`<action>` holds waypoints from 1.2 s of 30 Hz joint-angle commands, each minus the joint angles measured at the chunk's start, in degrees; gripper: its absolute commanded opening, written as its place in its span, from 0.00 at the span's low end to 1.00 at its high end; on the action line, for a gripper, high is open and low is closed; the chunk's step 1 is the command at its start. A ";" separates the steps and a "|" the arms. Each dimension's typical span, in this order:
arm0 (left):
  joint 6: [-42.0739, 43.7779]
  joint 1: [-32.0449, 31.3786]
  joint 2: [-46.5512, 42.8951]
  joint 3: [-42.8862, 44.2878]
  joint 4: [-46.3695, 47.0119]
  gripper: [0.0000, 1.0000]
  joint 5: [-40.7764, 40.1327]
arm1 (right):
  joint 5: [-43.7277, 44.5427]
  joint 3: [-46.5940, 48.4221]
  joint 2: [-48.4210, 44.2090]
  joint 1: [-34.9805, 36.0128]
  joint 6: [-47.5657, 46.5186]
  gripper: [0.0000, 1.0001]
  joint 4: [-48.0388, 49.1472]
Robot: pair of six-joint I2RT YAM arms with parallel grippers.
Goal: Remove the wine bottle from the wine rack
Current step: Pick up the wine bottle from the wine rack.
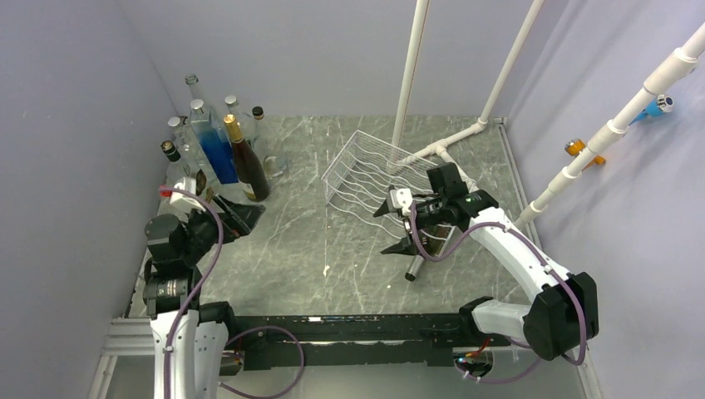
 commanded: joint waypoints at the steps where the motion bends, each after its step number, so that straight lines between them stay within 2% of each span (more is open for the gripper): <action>1: -1.67 -4.39 -1.18 -1.95 3.66 1.00 2.02 | -1.67 2.42 -1.96 -1.47 -2.95 1.00 -1.79; 10: -2.78 -20.54 0.56 -5.90 9.69 1.00 -3.31 | -1.49 2.60 -2.15 -3.30 -2.65 1.00 -1.97; 15: -2.24 -27.54 3.06 -7.83 12.62 0.99 -6.23 | -0.76 2.71 -2.83 -4.64 -0.96 1.00 -0.82; 23: -3.32 -39.51 7.29 -12.65 23.74 1.00 -13.14 | 4.08 2.61 -4.13 -6.77 7.90 1.00 5.70; 31: -2.91 -55.07 20.79 -12.26 36.79 1.00 -23.11 | 7.49 2.06 -4.28 -8.02 16.35 1.00 12.13; 36: -4.01 -61.62 31.96 -10.72 45.59 1.00 -27.21 | 9.59 1.42 -4.63 -8.93 20.88 1.00 15.81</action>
